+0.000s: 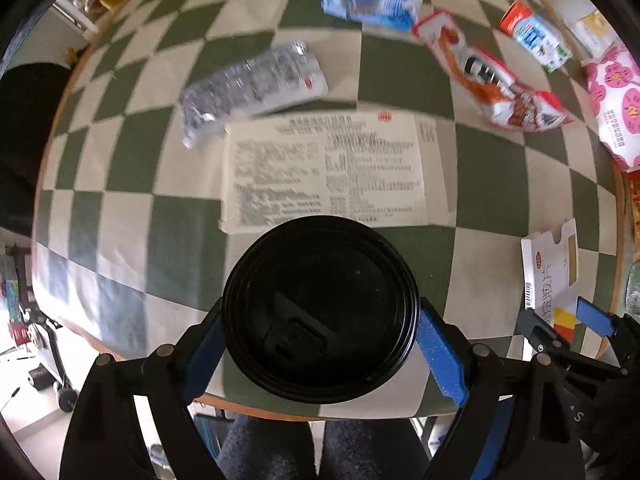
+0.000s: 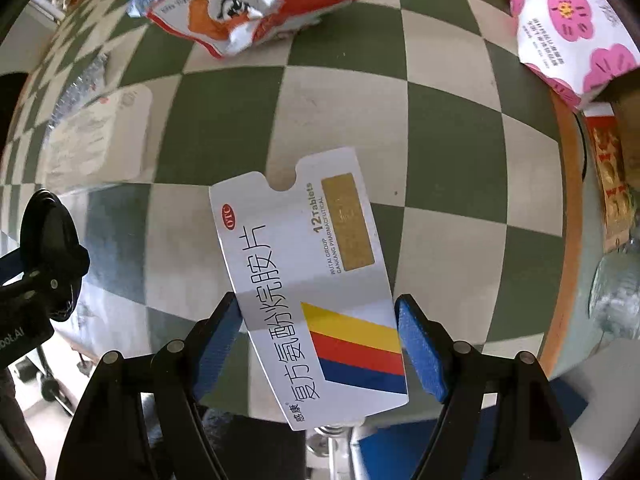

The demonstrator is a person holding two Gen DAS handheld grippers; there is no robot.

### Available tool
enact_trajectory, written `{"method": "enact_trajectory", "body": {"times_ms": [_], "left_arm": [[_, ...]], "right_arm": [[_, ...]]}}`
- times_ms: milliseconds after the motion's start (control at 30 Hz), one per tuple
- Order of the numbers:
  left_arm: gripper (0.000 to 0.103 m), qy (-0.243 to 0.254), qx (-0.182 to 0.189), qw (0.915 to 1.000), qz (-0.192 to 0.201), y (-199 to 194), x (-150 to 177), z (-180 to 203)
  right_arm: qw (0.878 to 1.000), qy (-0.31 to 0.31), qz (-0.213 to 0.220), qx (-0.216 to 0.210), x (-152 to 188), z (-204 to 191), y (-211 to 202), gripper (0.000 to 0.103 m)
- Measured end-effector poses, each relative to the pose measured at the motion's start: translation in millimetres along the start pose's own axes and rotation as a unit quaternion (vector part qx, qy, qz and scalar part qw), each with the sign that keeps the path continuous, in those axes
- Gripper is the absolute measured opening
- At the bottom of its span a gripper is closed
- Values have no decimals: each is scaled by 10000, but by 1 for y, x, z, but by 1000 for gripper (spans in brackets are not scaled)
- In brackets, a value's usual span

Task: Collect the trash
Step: 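Grasp the black round lid with the left tool while the right tool grasps the striped medicine box, then carry the black lid and medicine box over the trash bin with both tools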

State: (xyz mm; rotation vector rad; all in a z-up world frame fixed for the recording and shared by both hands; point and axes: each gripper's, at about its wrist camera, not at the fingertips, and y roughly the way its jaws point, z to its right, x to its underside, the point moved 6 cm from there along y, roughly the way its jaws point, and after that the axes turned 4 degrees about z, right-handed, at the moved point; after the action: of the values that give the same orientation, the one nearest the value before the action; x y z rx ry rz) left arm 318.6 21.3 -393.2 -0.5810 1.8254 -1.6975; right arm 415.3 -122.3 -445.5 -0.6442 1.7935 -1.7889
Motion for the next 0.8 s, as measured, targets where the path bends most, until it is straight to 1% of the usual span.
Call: {"method": "enact_trajectory", "body": {"times_ms": [133, 200, 300, 367, 400, 433, 467, 500, 567, 600, 667, 700, 767, 800], "left_arm": [[87, 13, 22, 9994, 346, -28, -3, -10], [87, 17, 27, 9983, 583, -47, -3, -19], [87, 17, 57, 9965, 840, -67, 3, -31], [87, 28, 93, 9946, 1029, -80, 4, -50], [87, 34, 119, 9936, 1126, -87, 5, -59], [87, 44, 148, 9928, 1191, -90, 8, -67], [87, 65, 183, 9921, 1242, -91, 8, -75], [87, 109, 234, 9909, 1318, -99, 15, -86], [87, 206, 325, 9896, 1389, -104, 26, -105], [87, 234, 354, 9893, 1398, -104, 30, -111], [87, 328, 500, 9886, 1385, -105, 49, -129], [87, 371, 607, 9885, 1332, -103, 60, -139], [87, 421, 812, 9887, 1185, -96, 79, -153], [87, 454, 935, 9895, 1007, -86, 92, -162]], "right_arm": [[9994, 224, 263, -88, 4, -11, -24, 79], [9984, 338, 435, -116, 7, -15, -41, 79], [9964, 482, 686, -142, 10, -30, -69, 79], [9946, 593, 838, -184, 18, -39, -82, 79], [9938, 625, 898, -209, 12, -32, -91, 79], [9924, 686, 997, -238, 17, -40, -101, 79], [9915, 720, 1053, -260, 13, -34, -102, 79], [9903, 770, 1119, -279, 17, -40, -109, 79], [9876, 907, 1244, -318, 30, -53, -113, 79], [9855, 1025, 1307, -346, 41, -64, -119, 79], [9821, 1232, 1361, -410, 59, -80, -122, 79], [9797, 1383, 1385, -441, 73, -90, -126, 79], [9758, 1613, 1384, -513, 91, -104, -117, 79], [9733, 1775, 1341, -569, 108, -113, -115, 79]]}}
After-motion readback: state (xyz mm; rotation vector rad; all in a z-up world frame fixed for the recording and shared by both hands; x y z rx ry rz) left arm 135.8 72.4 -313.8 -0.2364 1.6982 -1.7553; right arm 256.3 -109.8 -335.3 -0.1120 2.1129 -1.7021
